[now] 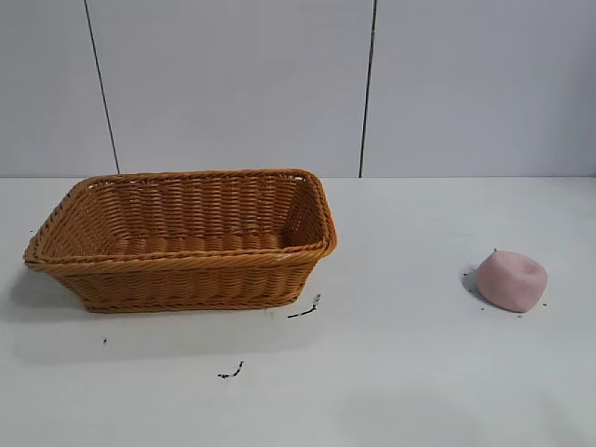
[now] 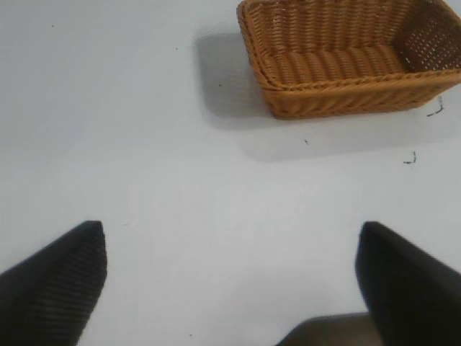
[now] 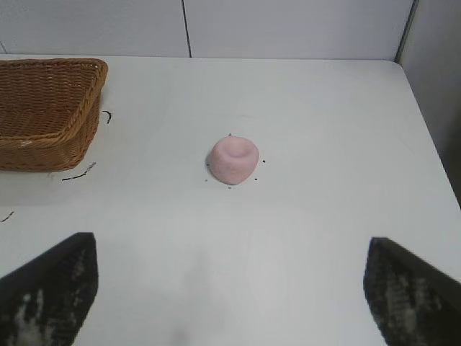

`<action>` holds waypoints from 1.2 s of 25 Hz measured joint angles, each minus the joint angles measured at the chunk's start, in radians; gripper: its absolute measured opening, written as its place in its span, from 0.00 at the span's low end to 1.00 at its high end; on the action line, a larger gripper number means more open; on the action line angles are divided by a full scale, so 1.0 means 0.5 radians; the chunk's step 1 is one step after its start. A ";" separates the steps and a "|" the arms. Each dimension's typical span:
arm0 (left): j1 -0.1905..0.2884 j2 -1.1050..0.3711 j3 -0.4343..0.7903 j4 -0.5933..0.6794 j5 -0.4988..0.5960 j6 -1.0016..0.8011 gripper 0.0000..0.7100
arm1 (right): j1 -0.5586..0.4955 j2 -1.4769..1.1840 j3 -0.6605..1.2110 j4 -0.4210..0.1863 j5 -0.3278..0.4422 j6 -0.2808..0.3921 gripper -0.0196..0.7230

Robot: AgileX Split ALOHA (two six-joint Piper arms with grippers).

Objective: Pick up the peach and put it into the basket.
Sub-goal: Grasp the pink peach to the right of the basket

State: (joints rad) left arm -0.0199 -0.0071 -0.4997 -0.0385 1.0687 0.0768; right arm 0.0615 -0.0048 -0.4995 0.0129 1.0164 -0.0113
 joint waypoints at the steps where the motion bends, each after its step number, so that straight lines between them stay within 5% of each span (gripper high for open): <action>1: 0.000 0.000 0.000 0.000 0.000 0.000 0.97 | 0.000 0.000 0.000 0.000 0.000 0.000 0.95; 12: 0.000 0.000 0.000 0.000 0.000 0.000 0.97 | 0.000 0.219 -0.091 -0.009 0.005 0.000 0.95; 30: 0.000 0.000 0.000 0.000 0.000 0.000 0.97 | 0.000 2.748 -1.201 -0.009 -0.108 -0.042 0.95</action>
State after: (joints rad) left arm -0.0199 -0.0071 -0.4997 -0.0385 1.0687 0.0768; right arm 0.0615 1.3693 -1.0998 0.0085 0.9623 -0.0322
